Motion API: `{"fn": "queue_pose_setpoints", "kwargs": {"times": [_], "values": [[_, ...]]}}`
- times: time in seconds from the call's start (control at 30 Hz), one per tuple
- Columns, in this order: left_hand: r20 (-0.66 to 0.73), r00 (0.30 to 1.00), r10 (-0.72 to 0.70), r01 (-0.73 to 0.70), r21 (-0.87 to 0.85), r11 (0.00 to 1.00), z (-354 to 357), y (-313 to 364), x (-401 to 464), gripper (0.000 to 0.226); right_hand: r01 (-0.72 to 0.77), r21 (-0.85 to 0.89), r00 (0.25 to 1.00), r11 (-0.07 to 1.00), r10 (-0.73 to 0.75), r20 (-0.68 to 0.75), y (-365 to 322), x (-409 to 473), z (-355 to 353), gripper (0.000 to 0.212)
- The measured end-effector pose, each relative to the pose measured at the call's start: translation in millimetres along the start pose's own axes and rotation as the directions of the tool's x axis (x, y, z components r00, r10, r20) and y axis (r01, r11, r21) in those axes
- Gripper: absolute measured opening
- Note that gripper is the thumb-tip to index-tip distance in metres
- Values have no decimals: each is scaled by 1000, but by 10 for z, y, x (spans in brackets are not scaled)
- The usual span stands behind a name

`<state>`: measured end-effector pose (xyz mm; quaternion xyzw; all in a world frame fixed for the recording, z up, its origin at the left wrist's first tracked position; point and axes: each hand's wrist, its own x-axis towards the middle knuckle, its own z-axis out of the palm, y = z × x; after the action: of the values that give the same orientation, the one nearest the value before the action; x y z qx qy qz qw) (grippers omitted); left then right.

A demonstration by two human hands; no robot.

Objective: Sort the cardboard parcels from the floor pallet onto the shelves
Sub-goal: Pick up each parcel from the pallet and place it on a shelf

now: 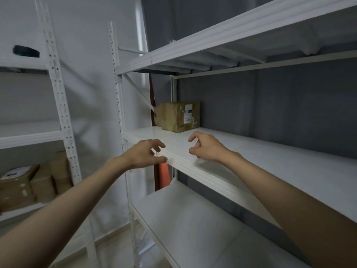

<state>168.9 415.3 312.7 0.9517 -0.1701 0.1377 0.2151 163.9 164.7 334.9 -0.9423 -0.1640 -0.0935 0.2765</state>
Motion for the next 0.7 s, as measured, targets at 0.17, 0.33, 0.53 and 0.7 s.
{"fn": "queue_pose_setpoints", "kwargs": {"times": [0.17, 0.33, 0.53, 0.7], "values": [[-65, 997, -45, 43, -21, 999, 174, -328, 416, 52, 32, -28, 999, 999, -31, 21, 130, 620, 129, 40], [-82, 993, -87, 84, -35, 996, 298, -638, 767, 58, 34, -97, 998, 995, -28, 60, 218, 1131, 351, 44], [-65, 994, -86, 83, -53, 995, 326, -1057, 1403, 57, -2, -126, 999, 992, 8, 54, 347, 1820, 530, 44], [-65, 995, -69, 63, -98, 993, 381, -1512, 2110, 58, -66, -159, 997, 985, 72, 31, 515, 2476, 632, 45]]}}
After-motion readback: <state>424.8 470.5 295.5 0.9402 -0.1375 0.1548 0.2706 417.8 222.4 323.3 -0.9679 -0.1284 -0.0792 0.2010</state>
